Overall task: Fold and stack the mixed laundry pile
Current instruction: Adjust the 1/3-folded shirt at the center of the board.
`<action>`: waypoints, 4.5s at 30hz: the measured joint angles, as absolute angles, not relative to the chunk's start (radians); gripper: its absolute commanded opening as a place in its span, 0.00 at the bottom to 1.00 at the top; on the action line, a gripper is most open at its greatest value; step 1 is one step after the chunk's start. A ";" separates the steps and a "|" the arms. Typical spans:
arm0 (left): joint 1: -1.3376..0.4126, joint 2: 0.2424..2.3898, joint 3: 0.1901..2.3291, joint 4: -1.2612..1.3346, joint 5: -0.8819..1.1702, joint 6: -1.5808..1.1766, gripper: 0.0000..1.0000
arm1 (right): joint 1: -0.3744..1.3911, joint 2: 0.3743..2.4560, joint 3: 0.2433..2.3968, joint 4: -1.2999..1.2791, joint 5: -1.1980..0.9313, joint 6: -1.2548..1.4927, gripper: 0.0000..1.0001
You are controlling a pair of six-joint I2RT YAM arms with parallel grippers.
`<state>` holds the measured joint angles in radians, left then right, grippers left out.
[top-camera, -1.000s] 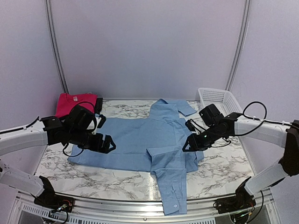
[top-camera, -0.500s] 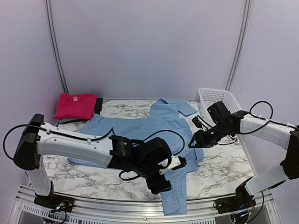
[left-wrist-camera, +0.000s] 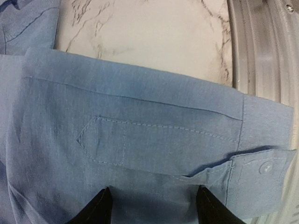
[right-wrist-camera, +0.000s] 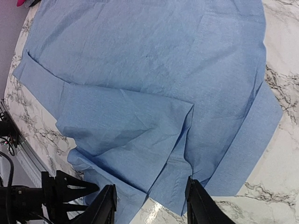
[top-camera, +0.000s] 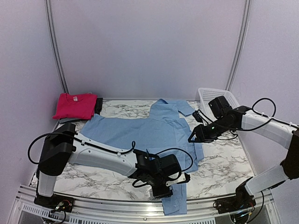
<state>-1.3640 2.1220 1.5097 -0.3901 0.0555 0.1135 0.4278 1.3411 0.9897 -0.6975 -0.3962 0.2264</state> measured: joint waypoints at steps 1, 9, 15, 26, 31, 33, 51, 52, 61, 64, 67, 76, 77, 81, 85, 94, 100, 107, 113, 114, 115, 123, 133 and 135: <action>-1.368 2.128 1.506 -0.390 0.037 0.121 0.51 | 0.428 1.341 0.992 -0.698 -0.397 0.226 0.47; -1.384 2.118 1.480 -0.356 -0.021 0.161 0.00 | 0.428 1.341 0.993 -0.699 -0.405 0.210 0.46; -1.337 2.020 1.452 -0.388 0.089 0.118 0.00 | 0.427 1.341 1.023 -0.690 -0.430 0.196 0.46; -0.926 1.770 1.385 -0.292 0.380 -0.035 0.00 | 0.427 1.346 1.065 -0.619 -0.498 0.167 0.48; -0.838 1.860 1.381 -0.289 0.451 -0.031 0.03 | 0.430 1.346 1.047 -0.551 -0.557 0.164 0.48; -0.817 1.906 1.381 -0.289 0.456 -0.025 0.22 | 0.442 1.348 1.029 -0.530 -0.568 0.168 0.48; -0.734 1.641 1.171 -0.249 0.112 -0.167 0.99 | 0.599 1.655 1.105 -0.449 -0.593 0.239 0.44; -0.735 1.615 1.150 -0.247 0.105 -0.181 0.99 | 0.604 1.689 1.132 -0.449 -0.593 0.236 0.44; -0.736 1.441 0.996 -0.227 0.026 -0.336 0.99 | 0.624 1.901 1.267 -0.495 -0.566 0.204 0.44; -0.736 1.397 0.983 -0.224 0.002 -0.357 0.99 | 0.627 1.931 1.271 -0.514 -0.565 0.197 0.38; -0.736 1.366 0.975 -0.216 -0.019 -0.369 0.99 | 0.629 1.949 1.277 -0.523 -0.572 0.190 0.24; -0.737 1.279 0.903 -0.199 -0.142 -0.492 0.99 | 0.630 1.952 1.280 -0.485 -0.680 0.257 0.00; -0.737 1.251 0.885 -0.192 -0.153 -0.515 0.99 | 0.630 1.950 1.280 -0.470 -0.693 0.274 0.00; -0.736 1.192 0.860 -0.168 -0.154 -0.607 0.99 | 0.630 1.922 1.279 -0.367 -0.736 0.377 0.00; -0.738 1.198 0.841 -0.106 -0.083 -0.720 0.99 | 0.630 1.859 1.278 -0.192 -0.771 0.506 0.00; -0.832 1.227 0.818 0.009 0.006 -0.800 0.97 | 0.646 1.847 1.299 0.026 -0.815 0.654 0.00; -0.870 1.314 0.981 -0.088 0.012 -0.516 0.89 | 0.668 1.848 1.341 0.034 -0.840 0.658 0.00; -0.870 1.386 1.005 -0.166 0.030 -0.284 0.70 | 0.670 1.847 1.343 0.026 -0.849 0.654 0.00; -0.870 1.533 1.155 -0.240 0.028 -0.189 0.25 | 0.671 1.847 1.343 0.025 -0.856 0.655 0.00; -0.870 1.553 1.178 -0.246 0.025 -0.176 0.08 | 0.671 1.847 1.343 0.025 -0.856 0.655 0.00; -0.870 1.569 1.198 -0.252 0.023 -0.162 0.00 | 0.671 1.847 1.343 0.025 -0.856 0.655 0.00; -0.847 1.636 1.314 -0.306 -0.103 -0.016 0.00 | 0.651 1.799 1.343 -0.036 -0.842 0.627 0.42; -0.752 1.793 1.644 -0.327 -0.338 0.231 0.00 | 0.501 1.575 1.269 -0.105 -0.790 0.539 0.42; -0.744 1.848 1.710 -0.311 -0.369 0.268 0.00 | 0.506 1.548 1.219 -0.117 -0.783 0.523 0.41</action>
<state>-0.7444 1.8484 1.7096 -0.3115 -0.3691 0.2680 0.5064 1.5478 1.2186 -0.1165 -0.7830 0.5228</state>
